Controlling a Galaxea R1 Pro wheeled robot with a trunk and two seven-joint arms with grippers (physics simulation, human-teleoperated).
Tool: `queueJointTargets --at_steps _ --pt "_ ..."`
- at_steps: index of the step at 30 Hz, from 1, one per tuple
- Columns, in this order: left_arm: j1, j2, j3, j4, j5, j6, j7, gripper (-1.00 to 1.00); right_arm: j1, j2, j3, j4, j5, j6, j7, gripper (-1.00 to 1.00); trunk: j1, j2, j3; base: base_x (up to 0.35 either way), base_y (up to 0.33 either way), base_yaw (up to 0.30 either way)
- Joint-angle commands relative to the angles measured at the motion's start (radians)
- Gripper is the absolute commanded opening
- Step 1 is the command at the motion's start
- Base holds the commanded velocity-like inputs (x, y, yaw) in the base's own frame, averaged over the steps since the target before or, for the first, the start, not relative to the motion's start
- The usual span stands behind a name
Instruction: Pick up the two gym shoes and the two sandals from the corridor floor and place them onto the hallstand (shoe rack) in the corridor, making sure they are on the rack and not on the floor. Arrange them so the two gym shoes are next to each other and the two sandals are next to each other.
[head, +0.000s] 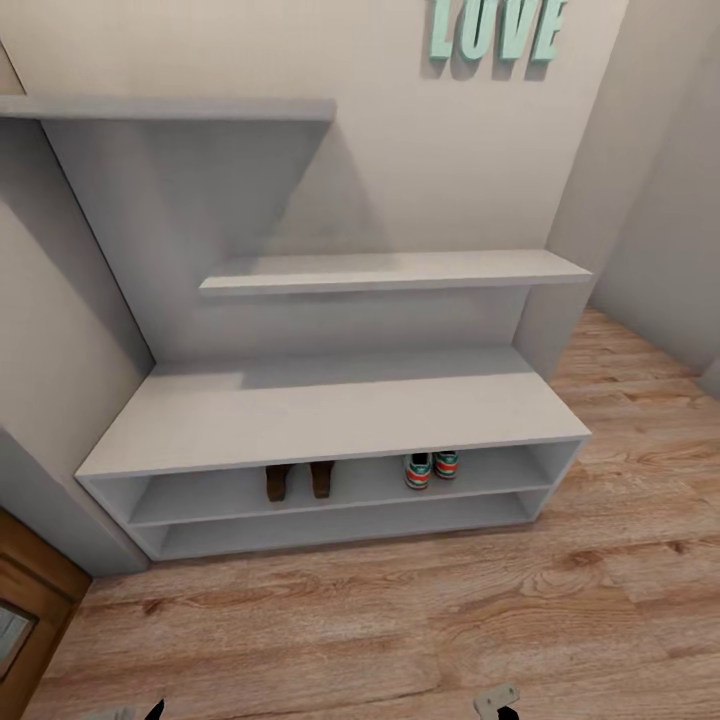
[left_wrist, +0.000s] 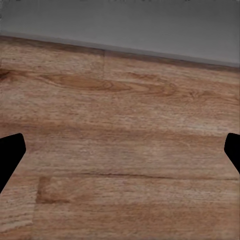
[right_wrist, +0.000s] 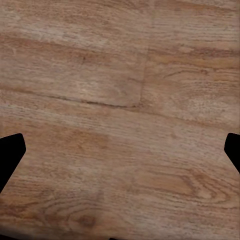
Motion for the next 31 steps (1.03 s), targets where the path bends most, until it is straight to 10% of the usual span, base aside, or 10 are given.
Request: queueJointTargets --at_steps 1,31 --pt "-0.001 0.0 0.005 0.001 0.002 -0.001 -0.009 1.0 0.0 0.0 -0.009 0.0 0.005 -0.002 0.003 1.0 0.0 0.0 -0.001 0.0 0.0 0.0" --pt "-0.001 -0.001 0.01 0.001 0.001 -0.001 -0.006 1.0 0.0 0.0 -0.009 0.0 0.005 -0.002 0.003 1.0 0.0 0.0 -0.001 0.0 0.0 0.0"
